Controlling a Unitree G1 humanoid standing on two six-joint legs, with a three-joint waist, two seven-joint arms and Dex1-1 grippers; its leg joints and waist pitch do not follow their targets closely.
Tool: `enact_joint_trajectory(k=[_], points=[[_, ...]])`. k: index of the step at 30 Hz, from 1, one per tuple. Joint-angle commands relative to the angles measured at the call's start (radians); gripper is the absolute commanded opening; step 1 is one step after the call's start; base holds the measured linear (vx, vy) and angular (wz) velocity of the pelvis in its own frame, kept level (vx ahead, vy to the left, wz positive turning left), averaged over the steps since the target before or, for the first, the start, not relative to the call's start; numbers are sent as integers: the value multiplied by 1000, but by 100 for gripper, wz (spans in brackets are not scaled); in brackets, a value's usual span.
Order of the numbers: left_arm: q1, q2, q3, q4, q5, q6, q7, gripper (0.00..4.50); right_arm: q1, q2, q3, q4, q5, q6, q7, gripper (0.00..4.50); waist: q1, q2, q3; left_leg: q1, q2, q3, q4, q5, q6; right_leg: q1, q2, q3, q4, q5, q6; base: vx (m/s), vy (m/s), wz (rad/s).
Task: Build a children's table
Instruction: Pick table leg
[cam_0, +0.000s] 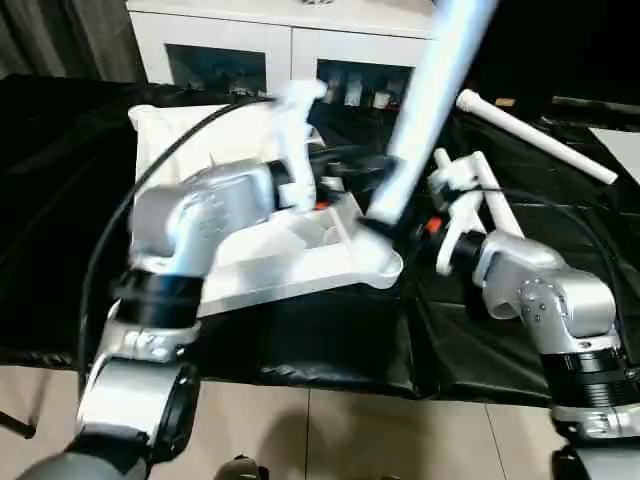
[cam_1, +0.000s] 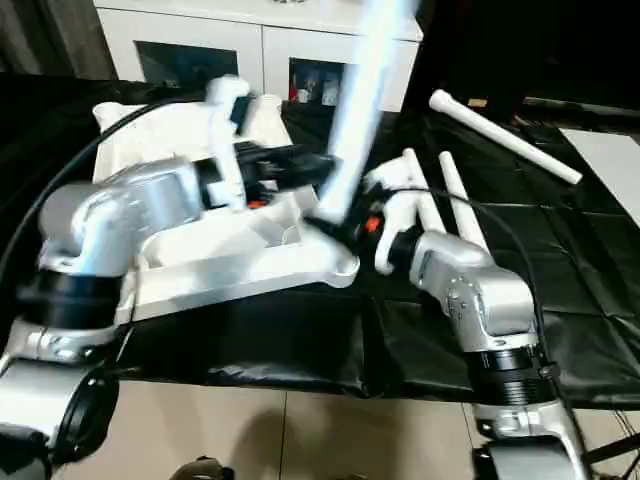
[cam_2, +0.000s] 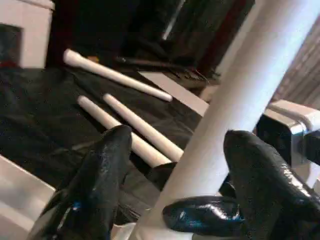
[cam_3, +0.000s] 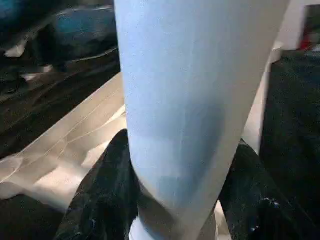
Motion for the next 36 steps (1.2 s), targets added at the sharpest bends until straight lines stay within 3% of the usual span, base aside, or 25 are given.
enact_joint_trajectory(k=[1,2,4,6,7,9,10,13,15,20,22,23,25,27,29,36], points=[[7,4,-20,1,54,-83,17,345,1,7,-34,9,-20,-32,-47,184,-5,7,-81,22,55,-22,-83,-151,-27,52,-68,42,-65,-153,-211,0,0,0],[14,11,-34,1,82,-126,18,345,0,11,-40,13,-29,-46,-67,184,-2,12,-82,23,55,-23,-83,-154,-30,52,-69,42,-66,-158,-206,0,0,0],[39,57,-106,30,219,-271,63,345,-3,10,-59,36,-66,-90,-121,184,-1,13,-83,25,57,-26,-86,-168,-40,52,-69,42,-68,-168,-176,0,0,0],[83,139,-225,46,347,-396,29,345,5,-14,-40,58,-140,-167,-152,184,-2,13,-82,24,56,-27,-88,-170,-45,51,-67,43,-68,-175,-159,0,0,0],[113,199,-308,45,409,-450,-24,345,19,-40,-10,61,-183,-232,-131,184,0,13,-83,26,56,-27,-88,-171,-54,48,-69,43,-69,-194,-130,0,0,0],[166,261,-407,57,448,-515,-161,345,48,-59,-12,41,-153,-177,-85,184,-5,14,-83,26,54,-22,-88,-155,-50,48,-66,46,-62,-169,-138,0,0,0],[166,261,-407,57,448,-515,-161,345,48,-59,-12,41,-153,-177,-85,184,-7,13,-82,26,53,-21,-87,-151,-46,47,-64,46,-62,-159,-144,0,0,0],[199,223,-406,102,403,-516,-260,345,72,-67,-21,30,-115,-139,-52,184,-3,13,-83,29,57,-17,-86,-155,-34,46,-69,45,-57,-110,-211,0,0,0],[190,202,-431,191,433,-576,-262,345,82,-68,-17,32,-110,-137,-46,184,-4,9,-81,24,57,-18,-89,-175,-33,50,-71,44,-58,-123,-222,0,0,0],[152,158,-445,351,457,-629,-245,345,92,-64,-16,30,-109,-147,-44,184,-9,8,-78,27,54,-21,-90,-228,-40,49,-75,46,-75,-241,-181,0,0,0],[141,151,-442,385,463,-637,-258,345,96,-60,-15,22,-110,-143,-43,184,-11,8,-80,26,58,-23,-91,-222,-41,49,-77,46,-72,-227,-187,0,0,0],[134,148,-442,409,478,-636,-271,345,102,-57,-16,12,-110,-137,-40,184,-12,17,-80,27,58,-24,-91,-224,-42,47,-77,46,-70,-221,-193,0,0,0],[131,147,-442,417,485,-635,-272,345,104,-57,-16,8,-109,-135,-39,184,-15,11,-80,27,58,-23,-91,-222,-36,48,-75,46,-71,-206,-196,0,0,0],[118,146,-447,469,500,-605,-271,319,110,-56,-15,2,-110,-134,-42,184,-17,13,-80,26,58,-23,-90,-217,-33,49,-76,45,-69,-188,-209,0,0,0],[107,142,-437,509,508,-640,-261,308,114,-58,-13,-3,-106,-134,-45,184,-19,16,-82,26,57,-23,-89,-212,-30,50,-74,44,-67,-165,-215,0,0,0],[112,158,-412,491,471,-601,-362,270,118,-64,-11,-5,-109,-135,-36,184,-19,15,-81,27,59,-21,-89,-203,-19,51,-77,45,-64,-150,-243,0,0,0]])
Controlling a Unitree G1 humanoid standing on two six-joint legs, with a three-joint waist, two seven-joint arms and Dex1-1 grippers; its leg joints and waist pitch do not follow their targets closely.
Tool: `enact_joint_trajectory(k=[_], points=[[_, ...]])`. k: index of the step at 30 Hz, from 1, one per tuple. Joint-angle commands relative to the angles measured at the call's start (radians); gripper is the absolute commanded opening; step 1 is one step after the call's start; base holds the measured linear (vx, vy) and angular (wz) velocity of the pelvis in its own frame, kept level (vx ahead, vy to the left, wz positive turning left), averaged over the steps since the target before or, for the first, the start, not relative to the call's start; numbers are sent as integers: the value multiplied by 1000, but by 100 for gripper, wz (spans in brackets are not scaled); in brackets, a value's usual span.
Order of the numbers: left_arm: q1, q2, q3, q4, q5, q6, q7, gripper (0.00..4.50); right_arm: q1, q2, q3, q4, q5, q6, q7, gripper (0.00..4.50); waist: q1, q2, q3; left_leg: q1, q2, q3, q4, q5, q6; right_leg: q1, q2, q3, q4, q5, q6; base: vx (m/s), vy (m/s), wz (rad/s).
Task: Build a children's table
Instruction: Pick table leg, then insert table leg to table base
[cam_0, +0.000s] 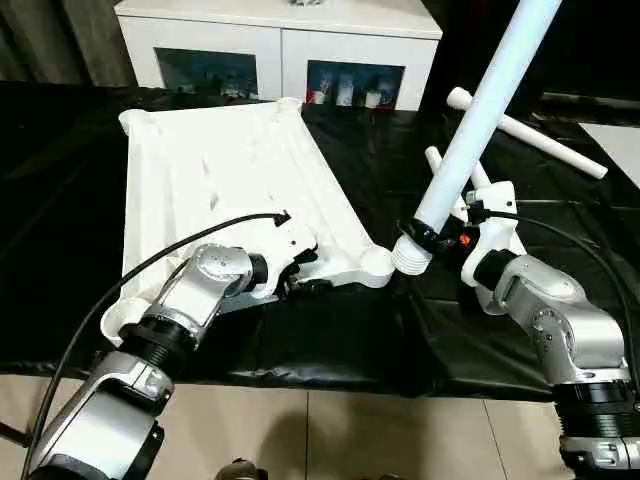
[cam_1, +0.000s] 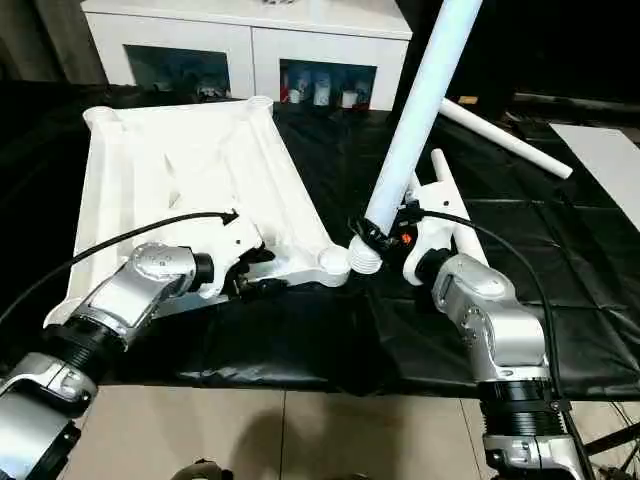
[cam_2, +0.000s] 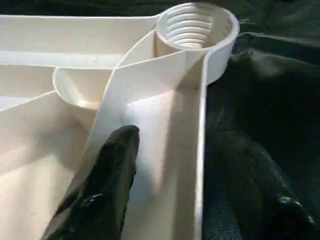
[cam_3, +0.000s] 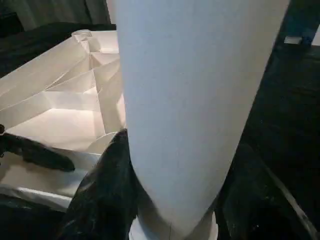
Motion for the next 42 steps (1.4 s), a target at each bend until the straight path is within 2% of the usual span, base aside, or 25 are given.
enact_joint_trajectory(k=[1,3,6,8,9,10,14,20,25,26,27,28,31,35,37,38,40,41,42], points=[[-6,5,10,-12,-20,36,-42,263,0,-12,-3,-27,2,2,7,184,2,2,-78,25,59,-21,-86,-206,-17,49,-78,45,-62,-159,-243,0,0,0],[-4,10,10,-14,-25,51,-63,237,-3,-14,0,-22,1,1,14,184,3,5,-78,25,59,-22,-86,-211,-17,48,-79,46,-63,-172,-243,0,0,0],[-3,22,3,-9,-15,51,-79,229,-9,-15,3,-16,1,1,20,184,3,7,-77,27,60,-23,-87,-227,-21,47,-79,46,-66,-197,-235,0,0,0],[4,32,1,-18,-13,61,-90,215,-11,-16,5,-14,2,0,24,184,3,5,-76,27,60,-23,-88,-233,-23,46,-80,46,-67,-209,-232,0,0,0],[9,35,7,-24,-11,69,-96,192,-12,-15,6,-12,3,1,28,184,2,5,-77,26,60,-23,-88,-227,-24,47,-80,46,-65,-204,-231,0,0,0],[12,35,12,-27,-10,72,-97,191,-12,-15,6,-12,3,1,29,184,0,1,-75,25,61,-23,-89,-229,-23,46,-79,46,-66,-204,-231,0,0,0],[18,33,24,-27,-14,82,-101,173,-14,-9,10,-12,5,3,36,184,2,3,-76,25,60,-23,-88,-220,-20,46,-80,47,-65,-200,-233,0,0,0],[24,33,26,-25,-15,96,-115,117,-11,-6,11,-14,15,14,47,184,1,5,-77,26,61,-23,-88,-222,-21,46,-80,46,-65,-197,-234,0,0,0],[40,33,12,-34,-1,94,-124,89,-12,-4,9,-13,29,30,60,184,1,6,-77,25,62,-24,-89,-223,-19,47,-80,46,-64,-191,-236,0,0,0],[50,34,3,-40,6,91,-125,68,-13,-5,10,-12,31,32,65,184,1,7,-76,25,62,-24,-90,-224,-20,47,-79,46,-65,-190,-237,0,0,0],[58,35,-4,-45,12,88,-127,68,-15,-9,14,-10,33,38,72,184,1,10,-77,26,62,-24,-89,-221,-21,46,-79,46,-63,-180,-240,0,0,0],[66,35,-10,-54,15,85,-130,60,-17,-13,17,-7,37,44,81,184,-1,6,-77,25,62,-23,-89,-220,-19,48,-79,46,-63,-171,-242,0,0,0],[109,55,-42,-127,37,79,-144,40,-25,-31,35,7,39,68,113,184,1,6,-77,25,64,-23,-88,-210,-8,49,-81,47,-63,-173,-242,0,0,0],[149,81,-59,-228,42,106,-164,12,-36,-45,47,24,35,83,140,184,-1,7,-74,27,64,-22,-91,-232,-16,44,-79,47,-68,-222,-232,0,0,0],[167,96,-72,-279,47,124,-171,12,-43,-51,52,30,42,101,156,184,-2,1,-71,30,65,-21,-92,-249,-21,41,-78,47,-71,-252,-227,0,0,0],[174,101,-76,-302,49,132,-171,12,-47,-56,56,33,45,110,167,184,-2,-1,-73,30,66,-23,-92,-246,-22,44,-80,47,-67,-249,-229,0,0,0],[189,97,-67,-340,48,156,-161,12,-52,-63,67,40,41,122,187,184,-3,1,-72,26,66,-22,-92,-240,-20,44,-80,48,-68,-251,-223,0,0,0],[195,86,-60,-361,41,176,-149,12,-56,-71,85,53,38,141,212,184,-3,-7,-71,26,64,-21,-92,-234,-16,42,-78,47,-70,-257,-220,0,0,0],[194,81,-57,-361,39,181,-142,12,-59,-74,96,64,35,149,222,184,-1,-5,-71,27,63,-21,-91,-233,-14,42,-80,48,-70,-273,-218,0,0,0]])
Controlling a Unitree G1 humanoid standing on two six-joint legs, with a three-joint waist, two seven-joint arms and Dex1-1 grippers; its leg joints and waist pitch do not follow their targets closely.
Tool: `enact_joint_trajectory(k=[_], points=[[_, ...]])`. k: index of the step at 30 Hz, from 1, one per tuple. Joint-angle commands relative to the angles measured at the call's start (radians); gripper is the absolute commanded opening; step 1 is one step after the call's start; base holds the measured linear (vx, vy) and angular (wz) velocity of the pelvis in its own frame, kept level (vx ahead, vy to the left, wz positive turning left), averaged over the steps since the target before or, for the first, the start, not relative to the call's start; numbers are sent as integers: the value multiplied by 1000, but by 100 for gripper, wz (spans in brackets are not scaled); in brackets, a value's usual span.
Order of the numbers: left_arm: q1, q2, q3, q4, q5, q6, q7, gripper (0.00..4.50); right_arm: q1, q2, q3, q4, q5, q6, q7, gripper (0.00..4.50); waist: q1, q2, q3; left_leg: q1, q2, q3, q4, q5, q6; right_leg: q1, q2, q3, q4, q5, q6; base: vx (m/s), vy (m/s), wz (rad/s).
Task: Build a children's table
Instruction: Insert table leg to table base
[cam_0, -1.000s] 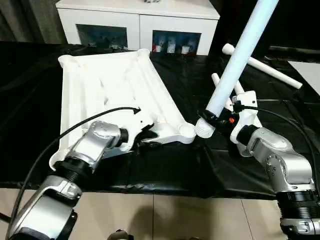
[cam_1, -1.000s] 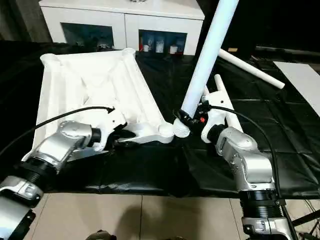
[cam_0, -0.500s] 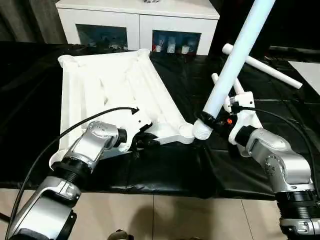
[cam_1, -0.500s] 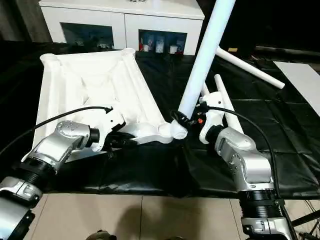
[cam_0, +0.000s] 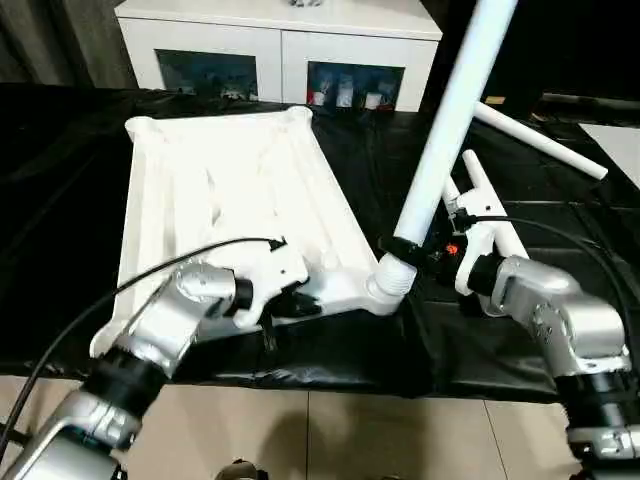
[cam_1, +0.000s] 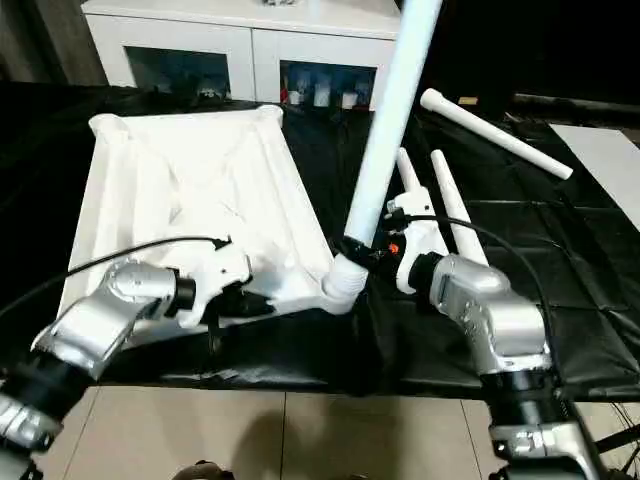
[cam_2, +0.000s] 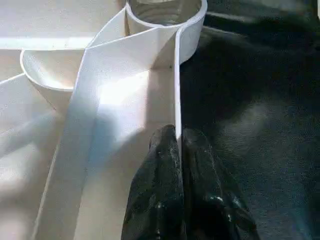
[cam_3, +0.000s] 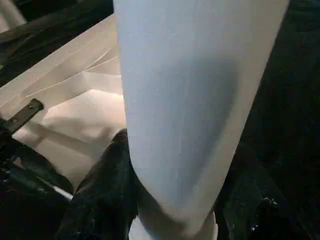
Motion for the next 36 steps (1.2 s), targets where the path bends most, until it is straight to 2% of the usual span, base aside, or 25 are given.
enact_joint_trajectory(k=[1,2,5,6,7,9,10,11,14,19,21,23,24,25,27,29,30,31,32,33,35,36], points=[[18,-13,-32,-1,13,25,3,12,-13,-13,29,32,-4,32,26,184,-1,-6,-68,25,62,-21,-89,-235,-14,39,-79,48,-72,-288,-212,0,0,0],[18,-13,-32,-2,16,26,3,12,-15,-12,31,39,-3,36,30,184,1,-5,-68,25,62,-22,-90,-235,-15,38,-80,47,-73,-292,-210,0,0,0],[19,-14,-32,-8,21,33,5,12,-37,-4,48,97,-22,14,40,184,-1,-10,-69,25,61,-22,-89,-240,-20,37,-79,47,-74,-303,-202,0,0,0],[22,-11,-33,-19,20,43,8,12,-44,-4,58,115,-29,11,46,184,-1,-7,-69,24,62,-23,-90,-241,-22,37,-80,47,-74,-306,-200,0,0,0],[21,-11,-33,-22,20,45,9,12,-49,-3,65,127,-37,7,46,184,-2,-10,-70,24,62,-23,-90,-241,-24,37,-80,47,-73,-301,-199,0,0,0],[23,-10,-32,-28,22,52,11,12,-54,-3,71,139,-45,6,48,184,-1,-9,-70,24,61,-23,-90,-242,-26,36,-78,46,-73,-290,-200,0,0,0],[22,-10,-31,-32,22,56,10,12,-61,1,70,153,-50,-3,47,184,-2,-14,-72,24,62,-24,-92,-242,-28,38,-77,46,-72,-280,-199,0,0,0],[21,-11,-29,-35,21,60,11,12,-66,4,70,163,-53,-9,47,184,-2,-13,-73,24,63,-24,-91,-241,-29,38,-78,46,-70,-274,-200,0,0,0],[19,-10,-29,-36,20,59,5,12,-86,20,57,209,-52,-30,37,184,-4,-13,-72,26,62,-25,-93,-270,-37,35,-78,45,-73,-284,-203,0,0,0],[22,-11,-27,-42,19,61,1,12,-99,51,-2,291,-13,-48,33,184,-9,-17,-70,28,62,-29,-94,-328,-48,32,-82,45,-83,-376,-182,0,0,0],[20,-19,-15,-42,12,64,10,12,-81,58,-31,307,7,-53,39,184,-8,-16,-71,29,63,-28,-94,-322,-48,31,-80,45,-83,-362,-185,0,0,0],[17,-23,-9,-39,9,66,16,12,-62,59,-37,302,14,-61,43,184,-6,-16,-71,28,64,-27,-95,-313,-48,32,-79,45,-80,-337,-189,0,0,0],[16,-25,-6,-37,9,65,22,12,-30,64,-46,287,23,-71,44,184,-4,-21,-72,28,64,-26,-95,-301,-43,33,-80,45,-79,-323,-191,0,0,0],[15,-26,-5,-36,9,64,25,12,-20,66,-49,284,26,-75,44,184,-2,-19,-72,28,65,-26,-95,-295,-40,33,-81,46,-78,-310,-192,0,0,0],[12,-31,2,-33,9,65,30,12,36,83,-55,256,22,-130,41,184,-1,-18,-73,28,65,-25,-96,-296,-40,32,-80,45,-78,-301,-193,0,0,0],[11,-31,3,-33,9,65,31,12,46,88,-57,252,21,-142,40,184,-1,-19,-74,28,65,-27,-98,-304,-39,33,-81,44,-79,-308,-190,0,0,0],[7,-36,7,-27,9,64,37,12,80,113,-72,233,25,-190,28,184,-2,-17,-73,27,65,-27,-99,-309,-40,33,-79,43,-79,-312,-189,0,0,0],[7,-36,7,-27,9,64,37,12,80,113,-72,233,25,-190,28,184,-2,-17,-72,29,65,-26,-99,-323,-41,29,-81,45,-83,-325,-187,0,0,0],[3,-41,12,-21,10,61,42,12,105,125,-71,229,3,-257,10,184,-3,-14,-72,29,65,-28,-100,-329,-43,30,-81,44,-83,-333,-186,0,0,0],[0,-44,14,-17,10,59,46,12,115,132,-77,230,-2,-283,0,184,-2,-12,-72,28,66,-29,-101,-335,-46,30,-82,44,-84,-340,-183,0,0,0],[-5,-49,17,-9,10,57,49,12,137,148,-87,239,-17,-351,-31,184,-6,-16,-68,28,65,-31,-103,-376,-53,27,-83,43,-91,-392,-171,0,0,0],[-7,-54,21,-6,10,55,56,12,149,161,-101,244,-12,-374,-43,184,-7,-12,-67,31,65,-33,-104,-401,-57,24,-83,43,-95,-427,-163,0,0,0]])
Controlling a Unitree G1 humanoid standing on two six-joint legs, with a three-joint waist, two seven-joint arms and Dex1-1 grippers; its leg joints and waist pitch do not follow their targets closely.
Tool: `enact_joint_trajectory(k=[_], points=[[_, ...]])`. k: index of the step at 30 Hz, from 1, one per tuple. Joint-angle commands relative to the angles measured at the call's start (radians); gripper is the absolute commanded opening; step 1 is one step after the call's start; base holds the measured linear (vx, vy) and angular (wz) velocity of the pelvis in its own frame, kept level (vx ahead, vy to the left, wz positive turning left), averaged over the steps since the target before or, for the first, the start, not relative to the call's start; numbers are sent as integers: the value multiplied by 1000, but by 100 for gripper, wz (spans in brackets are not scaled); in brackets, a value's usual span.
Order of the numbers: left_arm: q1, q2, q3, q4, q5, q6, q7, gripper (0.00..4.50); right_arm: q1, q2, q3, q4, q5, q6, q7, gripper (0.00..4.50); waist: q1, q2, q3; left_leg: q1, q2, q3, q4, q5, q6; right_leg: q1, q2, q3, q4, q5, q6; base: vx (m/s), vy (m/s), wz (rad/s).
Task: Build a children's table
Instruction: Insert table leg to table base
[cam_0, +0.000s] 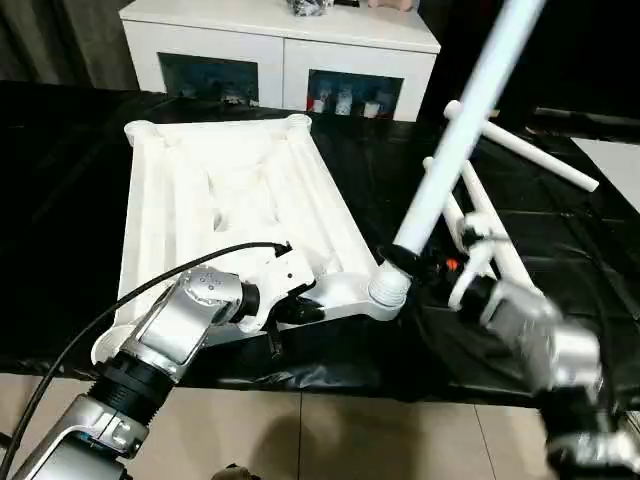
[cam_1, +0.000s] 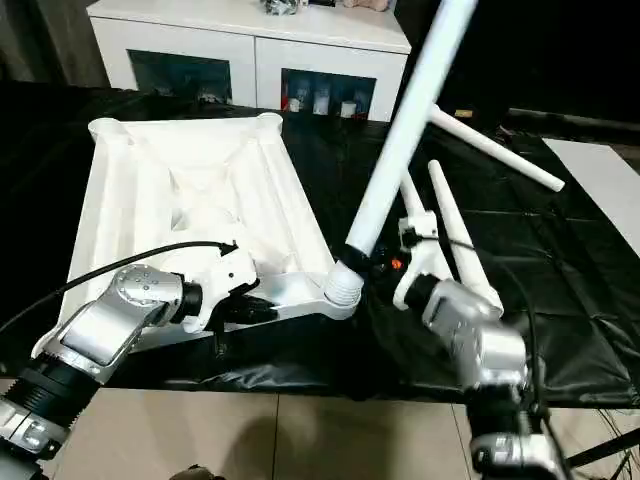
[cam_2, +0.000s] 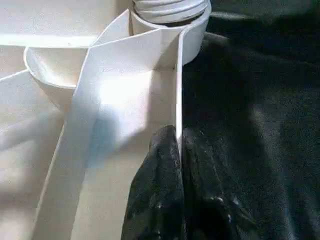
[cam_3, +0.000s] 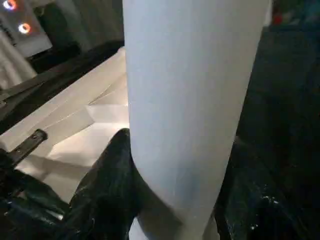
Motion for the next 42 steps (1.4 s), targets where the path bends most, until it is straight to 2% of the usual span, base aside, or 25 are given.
enact_joint_trajectory(k=[1,4,8,13,19,21,24,25,27,29,33,35,36,38,39,42], points=[[-14,-16,14,3,-8,-6,16,12,32,-1,-12,51,-43,-11,-39,184,-7,11,-49,29,63,-35,-103,-423,-57,20,-82,45,-95,-451,-163,0,0,0],[-17,-22,20,6,-10,-6,23,12,63,17,-23,53,-53,-64,-57,184,-6,12,-47,33,63,-36,-102,-450,-56,13,-84,46,-103,-497,-147,0,0,0],[-20,-24,24,10,-9,-8,28,12,92,31,-26,43,-58,-97,-69,184,-6,12,-46,28,65,-40,-107,-448,-53,16,-84,45,-102,-494,-142,0,0,0],[-22,-23,25,12,-10,-9,27,12,115,24,9,30,-70,-119,-61,184,-6,12,-45,29,64,-37,-108,-448,-47,14,-84,48,-105,-493,-145,0,0,0],[-25,-21,23,12,-8,-11,22,12,118,-15,87,17,-125,-68,-17,184,-7,11,-42,33,63,-39,-111,-462,-47,13,-85,46,-113,-557,-121,0,0,0],[-27,-17,19,12,-8,-11,17,5,104,-44,125,4,-132,-5,19,184,-7,10,-44,33,64,-41,-114,-451,-45,20,-84,43,-113,-544,-122,0,0,0],[-29,-13,17,9,-8,-8,10,0,76,-79,155,0,-129,68,56,184,-8,11,-42,38,66,-39,-117,-460,-47,19,-83,42,-115,-525,-132,0,0,0],[-30,-13,17,8,-8,-7,9,0,66,-90,160,2,-126,92,65,184,-10,8,-41,36,66,-39,-117,-461,-47,21,-84,42,-115,-528,-132,0,0,0],[-30,-12,17,8,-8,-7,8,0,59,-97,163,3,-123,110,71,184,-8,9,-43,38,66,-39,-116,-452,-47,20,-85,44,-113,-516,-137,0,0,0],[-31,-12,16,9,-8,-6,7,0,42,-114,170,8,-120,134,88,184,-8,6,-43,36,67,-38,-116,-441,-45,22,-85,43,-112,-505,-141,0,0,0],[-32,-9,15,8,-7,-7,-1,0,-8,-167,206,23,-127,220,148,184,-8,6,-42,36,67,-38,-115,-437,-44,22,-86,43,-114,-521,-139,0,0,0],[-33,-8,15,9,-6,-8,-3,0,-17,-178,220,31,-142,225,156,184,-8,7,-43,35,67,-38,-115,-429,-45,23,-86,43,-112,-510,-142,0,0,0],[-35,-7,14,13,-1,-21,-2,0,-37,-186,246,65,-191,189,156,184,-7,6,-43,35,67,-37,-114,-427,-46,22,-87,44,-112,-508,-142,0,0,0],[-36,-7,14,15,0,-26,-2,0,-48,-181,247,78,-198,179,154,184,-8,6,-41,34,66,-38,-115,-432,-48,22,-87,43,-112,-522,-139,0,0,0],[-38,-7,14,16,1,-29,-3,0,-56,-178,247,86,-200,174,152,184,-9,10,-41,37,66,-39,-113,-449,-51,19,-89,42,-115,-542,-138,0,0,0],[-45,-5,19,15,-2,-34,-7,0,-116,-164,241,116,-190,172,157,184,-15,7,-39,38,65,-45,-114,-496,-60,17,-88,37,-120,-594,-123,0,0,0]])
